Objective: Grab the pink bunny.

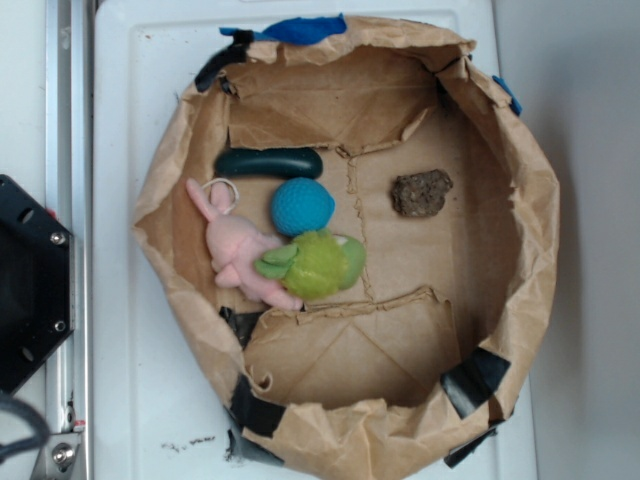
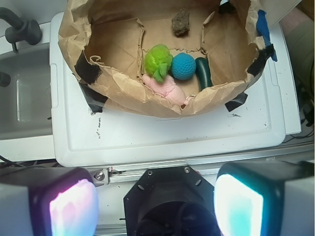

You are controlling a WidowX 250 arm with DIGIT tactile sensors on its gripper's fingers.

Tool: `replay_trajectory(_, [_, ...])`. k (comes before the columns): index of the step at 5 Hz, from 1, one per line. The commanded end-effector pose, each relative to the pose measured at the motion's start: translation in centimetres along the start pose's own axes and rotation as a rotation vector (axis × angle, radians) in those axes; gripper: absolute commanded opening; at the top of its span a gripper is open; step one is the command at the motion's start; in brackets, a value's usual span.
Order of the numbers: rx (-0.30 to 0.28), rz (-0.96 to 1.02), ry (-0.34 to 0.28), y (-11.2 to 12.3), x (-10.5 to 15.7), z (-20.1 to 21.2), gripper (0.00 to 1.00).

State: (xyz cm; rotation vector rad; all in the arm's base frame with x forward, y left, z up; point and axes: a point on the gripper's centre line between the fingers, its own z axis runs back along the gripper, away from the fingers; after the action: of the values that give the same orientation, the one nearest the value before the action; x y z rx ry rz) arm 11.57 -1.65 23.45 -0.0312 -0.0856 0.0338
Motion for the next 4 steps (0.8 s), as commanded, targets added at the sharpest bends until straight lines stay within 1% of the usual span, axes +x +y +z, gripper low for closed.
replay_trajectory(1, [0.023,-0.154,-0.090,1.3,3.8,-0.7,1.00])
replay_trajectory(2, [-0.085,-0.316,-0.098,0.9,4.1,-2.3,1.00])
replay_trajectory(3, [-0.093,-0.395,-0.105,1.4,4.3,-3.4,1.00])
replay_trajectory(4, [-0.110,-0.365,-0.102,2.6,5.3,-3.6,1.00])
